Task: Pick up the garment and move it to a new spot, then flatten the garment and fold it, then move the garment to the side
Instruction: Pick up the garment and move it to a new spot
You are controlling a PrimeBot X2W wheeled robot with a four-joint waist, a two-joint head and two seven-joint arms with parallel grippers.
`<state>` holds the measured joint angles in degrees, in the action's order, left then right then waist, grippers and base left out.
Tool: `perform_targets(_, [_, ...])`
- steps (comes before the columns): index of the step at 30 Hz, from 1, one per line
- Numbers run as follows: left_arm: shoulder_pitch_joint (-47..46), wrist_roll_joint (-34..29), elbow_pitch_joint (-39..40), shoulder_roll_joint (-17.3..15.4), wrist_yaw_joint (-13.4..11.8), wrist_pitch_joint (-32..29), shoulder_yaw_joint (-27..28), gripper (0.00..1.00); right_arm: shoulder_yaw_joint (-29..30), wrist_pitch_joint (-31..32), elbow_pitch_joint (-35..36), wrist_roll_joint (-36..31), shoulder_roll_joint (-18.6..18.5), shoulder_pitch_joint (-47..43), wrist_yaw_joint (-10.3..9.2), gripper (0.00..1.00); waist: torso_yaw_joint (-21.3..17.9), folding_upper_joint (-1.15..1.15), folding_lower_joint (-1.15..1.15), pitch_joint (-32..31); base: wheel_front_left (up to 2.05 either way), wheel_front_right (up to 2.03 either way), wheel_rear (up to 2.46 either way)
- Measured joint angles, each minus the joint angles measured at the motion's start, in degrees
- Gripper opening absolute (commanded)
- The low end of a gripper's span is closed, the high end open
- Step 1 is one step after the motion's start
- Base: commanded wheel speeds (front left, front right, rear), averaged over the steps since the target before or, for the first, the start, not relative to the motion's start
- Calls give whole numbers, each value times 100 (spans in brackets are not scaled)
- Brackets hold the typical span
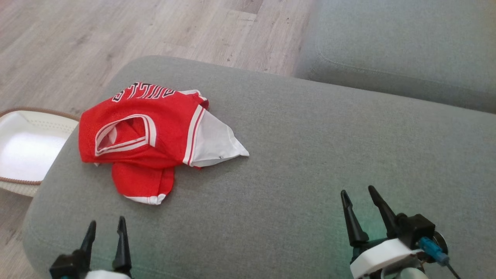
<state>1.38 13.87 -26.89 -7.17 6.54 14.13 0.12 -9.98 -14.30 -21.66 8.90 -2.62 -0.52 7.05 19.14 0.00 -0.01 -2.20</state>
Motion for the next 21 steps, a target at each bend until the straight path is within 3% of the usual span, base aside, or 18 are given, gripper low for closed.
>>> perform_targets(6, [-517, 394, 691, -25, 11, -492, -1, 100, -33, -1, 100, -144, -55, 192, 0, 100, -226, 0, 1, 416, 0, 0, 0])
perform_targets(12, [-1761, 823, 1005, -405, 54, -1388, 54, 100, -87, -1, 365, -196, -322, 748, 0, 100, -541, 0, 2, 1038, 0, 0, 0])
perform_targets(21, [-3193, 1187, -192, -606, -109, -2783, 172, 100, -170, -5, 665, -236, -613, 1070, 0, 100, -1081, 0, 3, 1964, 0, 0, 0])
